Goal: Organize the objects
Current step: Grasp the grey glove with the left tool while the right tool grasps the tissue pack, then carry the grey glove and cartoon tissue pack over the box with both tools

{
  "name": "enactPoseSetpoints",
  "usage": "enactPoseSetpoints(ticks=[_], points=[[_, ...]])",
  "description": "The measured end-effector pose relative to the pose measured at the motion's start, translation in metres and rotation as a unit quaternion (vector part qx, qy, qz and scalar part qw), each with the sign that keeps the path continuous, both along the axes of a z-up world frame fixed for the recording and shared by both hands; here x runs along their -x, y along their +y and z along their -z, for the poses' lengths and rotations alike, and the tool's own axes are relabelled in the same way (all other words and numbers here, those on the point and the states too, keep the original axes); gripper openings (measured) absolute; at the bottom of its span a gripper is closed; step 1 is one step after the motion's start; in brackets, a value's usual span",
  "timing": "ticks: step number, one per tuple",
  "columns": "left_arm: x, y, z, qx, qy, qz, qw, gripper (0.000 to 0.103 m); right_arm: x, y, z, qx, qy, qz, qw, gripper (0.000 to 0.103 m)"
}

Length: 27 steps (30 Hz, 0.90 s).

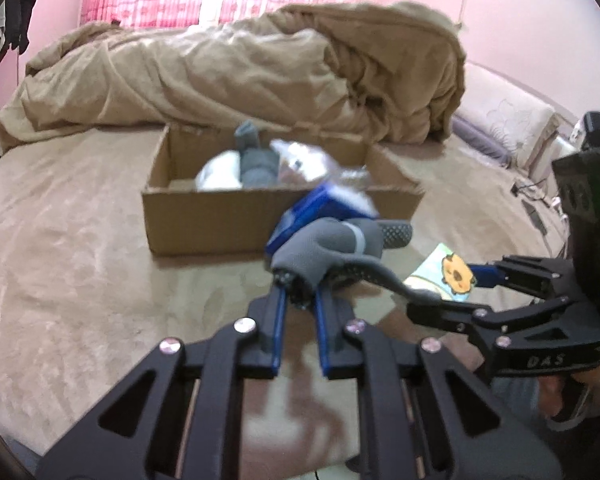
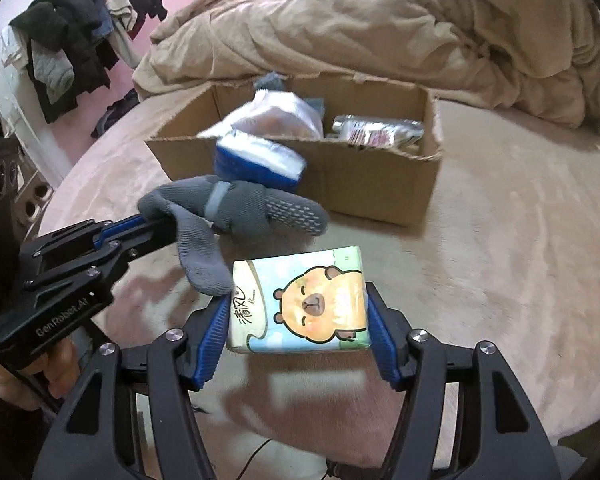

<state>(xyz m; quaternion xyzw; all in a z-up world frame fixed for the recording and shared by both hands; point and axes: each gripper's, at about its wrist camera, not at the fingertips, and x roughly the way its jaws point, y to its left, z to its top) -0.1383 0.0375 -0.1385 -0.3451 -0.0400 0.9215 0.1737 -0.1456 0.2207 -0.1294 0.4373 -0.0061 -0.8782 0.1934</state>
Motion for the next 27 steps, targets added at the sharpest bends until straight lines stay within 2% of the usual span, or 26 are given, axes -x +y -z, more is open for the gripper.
enactPoseSetpoints(ticks=[4,9,15,27], points=[[-0.019,-0.003,-0.023,-0.001,0.009,-0.006,0.9999,0.013,-0.015,0.002,-0.02,-0.016,0.023,0.009,1.0,0.066],[-0.047,-0.013,-0.057,-0.023,0.001,-0.021,0.9995,0.013,-0.037,0.008,-0.055,-0.009,0.046,0.02,0.999,0.066],[-0.07,-0.021,-0.092,-0.027,0.009,-0.041,0.9988,0.013,-0.065,0.006,-0.096,-0.001,0.079,0.014,0.997,0.066],[-0.077,-0.041,-0.151,-0.04,0.038,-0.078,0.9955,0.013,-0.075,0.011,-0.15,0.01,0.108,0.028,0.994,0.066]])
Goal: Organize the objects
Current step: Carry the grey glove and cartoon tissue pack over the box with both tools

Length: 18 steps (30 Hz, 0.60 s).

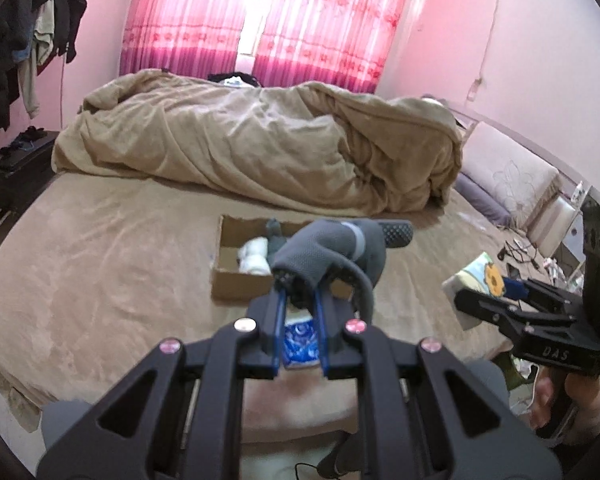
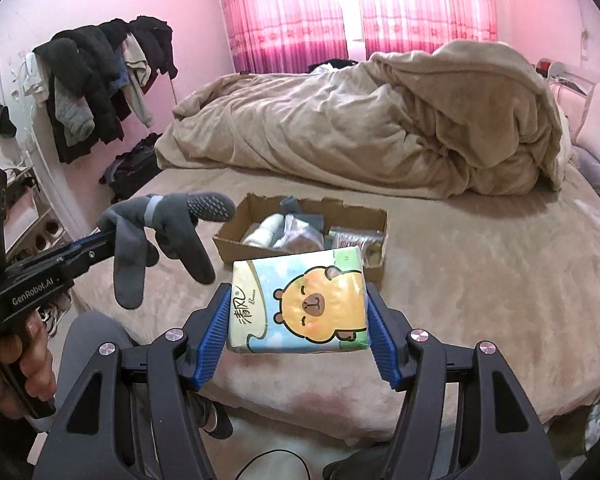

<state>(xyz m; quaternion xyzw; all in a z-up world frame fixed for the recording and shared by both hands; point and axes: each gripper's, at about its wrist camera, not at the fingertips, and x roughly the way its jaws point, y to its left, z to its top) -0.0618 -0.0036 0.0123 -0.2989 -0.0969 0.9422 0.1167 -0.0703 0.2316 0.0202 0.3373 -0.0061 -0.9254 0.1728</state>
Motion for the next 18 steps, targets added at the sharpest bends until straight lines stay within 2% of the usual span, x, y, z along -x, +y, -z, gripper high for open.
enactPoseSetpoints(ticks=[7,11,18], points=[[0.022,-0.003,-0.016,0.024,0.026,-0.019,0.9992,0.013,0.016,0.001,-0.009,0.004,0.007,0.005,1.0,0.066],[0.042,-0.009,-0.015,0.015,0.02,-0.043,0.9988,0.013,0.037,0.001,-0.002,0.001,0.003,0.01,1.0,0.066],[0.088,-0.016,0.008,-0.009,0.004,-0.08,0.9968,0.013,0.085,0.003,0.017,0.012,-0.017,0.015,1.0,0.066]])
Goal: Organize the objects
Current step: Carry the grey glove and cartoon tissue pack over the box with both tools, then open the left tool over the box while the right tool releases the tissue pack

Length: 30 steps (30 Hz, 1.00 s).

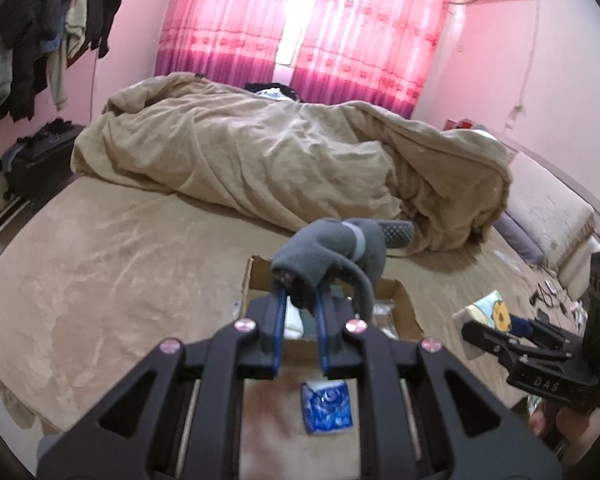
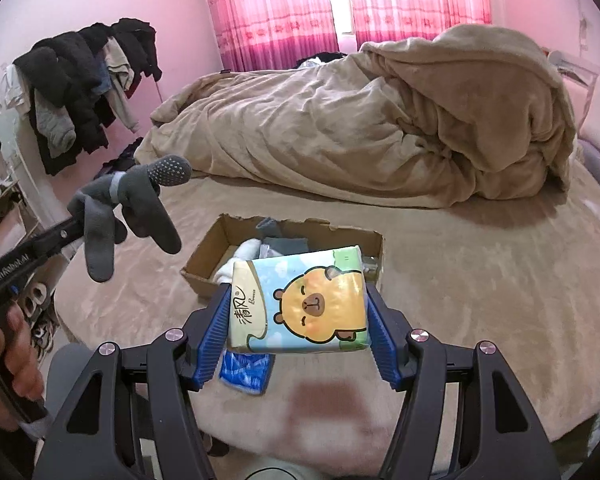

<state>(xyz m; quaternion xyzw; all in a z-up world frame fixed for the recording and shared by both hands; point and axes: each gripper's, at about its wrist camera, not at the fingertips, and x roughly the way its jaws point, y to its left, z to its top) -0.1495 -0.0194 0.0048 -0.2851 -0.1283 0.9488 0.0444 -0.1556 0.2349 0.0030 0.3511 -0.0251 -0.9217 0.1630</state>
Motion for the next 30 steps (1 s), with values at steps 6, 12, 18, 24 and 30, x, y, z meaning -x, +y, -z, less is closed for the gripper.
enactPoseSetpoints(ticks=[6,12,18,24,30], points=[[0.047,-0.002,0.029,-0.005,-0.025,-0.02,0.9995,0.013,0.035,-0.001,0.015,0.004,-0.007,-0.002,1.0,0.066],[0.083,-0.001,0.071,-0.002,-0.055,-0.038,0.9978,0.013,0.072,0.003,0.039,0.009,-0.017,0.004,1.0,0.066],[0.116,0.002,0.114,0.007,-0.093,-0.046,0.9946,0.014,0.103,0.004,0.067,0.013,-0.038,0.004,0.999,0.066],[0.129,0.003,0.146,-0.014,-0.151,-0.044,0.9874,0.019,0.122,0.006,0.086,0.015,-0.047,0.013,0.999,0.066],[0.112,0.011,0.141,-0.005,-0.167,-0.036,0.9853,0.03,0.13,0.007,0.104,0.022,-0.059,0.019,0.998,0.066]])
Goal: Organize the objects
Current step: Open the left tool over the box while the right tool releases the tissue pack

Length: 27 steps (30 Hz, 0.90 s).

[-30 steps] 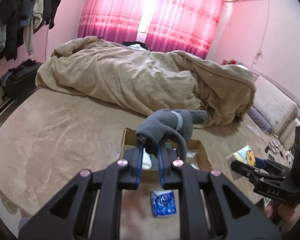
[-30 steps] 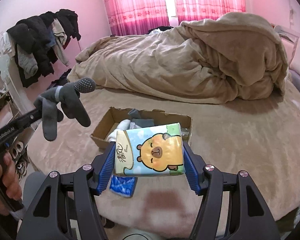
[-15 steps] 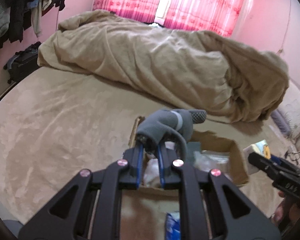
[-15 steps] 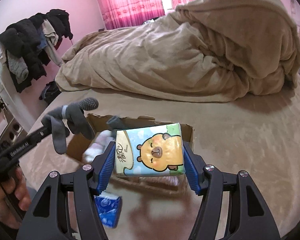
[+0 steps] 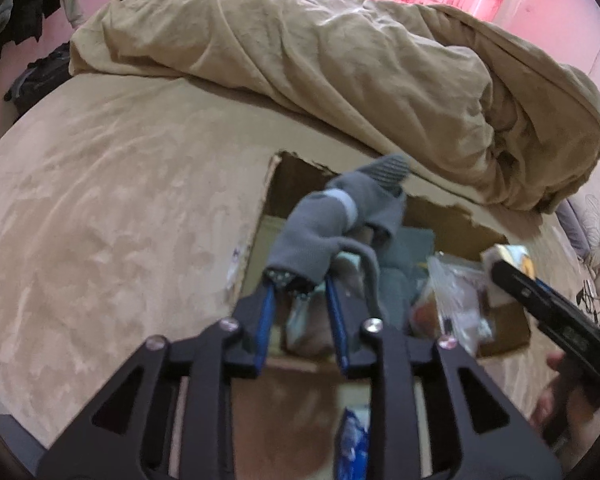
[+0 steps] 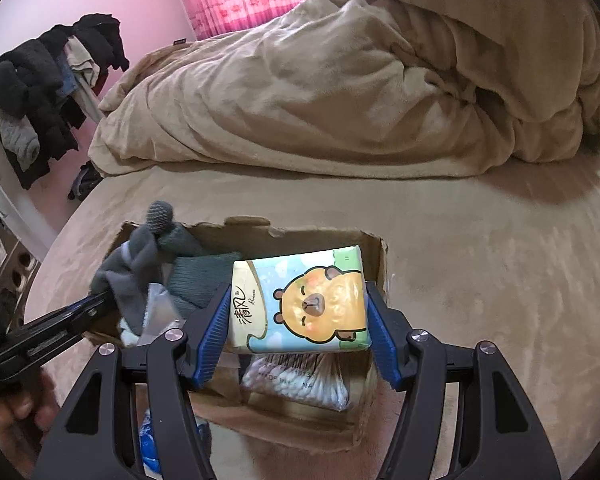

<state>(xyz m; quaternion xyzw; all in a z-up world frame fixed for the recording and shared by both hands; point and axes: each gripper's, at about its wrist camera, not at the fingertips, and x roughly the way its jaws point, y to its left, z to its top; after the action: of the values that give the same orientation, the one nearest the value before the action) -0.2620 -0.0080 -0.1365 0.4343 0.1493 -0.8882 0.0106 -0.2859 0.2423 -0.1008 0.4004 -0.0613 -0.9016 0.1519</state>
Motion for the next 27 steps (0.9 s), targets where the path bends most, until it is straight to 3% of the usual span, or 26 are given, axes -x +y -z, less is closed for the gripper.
enactPoseSetpoints(ticks=[4,6,11,12,17,27], points=[[-0.016,0.001,-0.015,0.002,0.003,0.006,1.0,0.043,0.0,0.0,0.005,-0.005,0.004,0.004,1.0,0.066],[-0.025,-0.001,-0.025,-0.002,0.009,0.009,0.9999,0.061,0.0,0.0,0.005,-0.006,0.008,0.005,1.0,0.066],[-0.035,-0.012,-0.049,0.031,0.046,0.003,0.9985,0.074,-0.003,-0.005,0.001,-0.011,0.023,0.001,1.0,0.068],[-0.029,-0.016,-0.05,0.049,0.048,-0.002,0.9977,0.074,-0.004,-0.006,0.002,-0.01,0.025,-0.001,1.0,0.069],[-0.005,-0.033,-0.042,0.063,0.035,-0.015,0.9973,0.074,-0.005,-0.009,0.002,-0.024,0.03,-0.004,0.999,0.078],[-0.035,-0.031,-0.044,0.044,0.029,0.003,0.9986,0.074,-0.026,-0.006,-0.021,-0.014,0.035,0.005,0.999,0.079]])
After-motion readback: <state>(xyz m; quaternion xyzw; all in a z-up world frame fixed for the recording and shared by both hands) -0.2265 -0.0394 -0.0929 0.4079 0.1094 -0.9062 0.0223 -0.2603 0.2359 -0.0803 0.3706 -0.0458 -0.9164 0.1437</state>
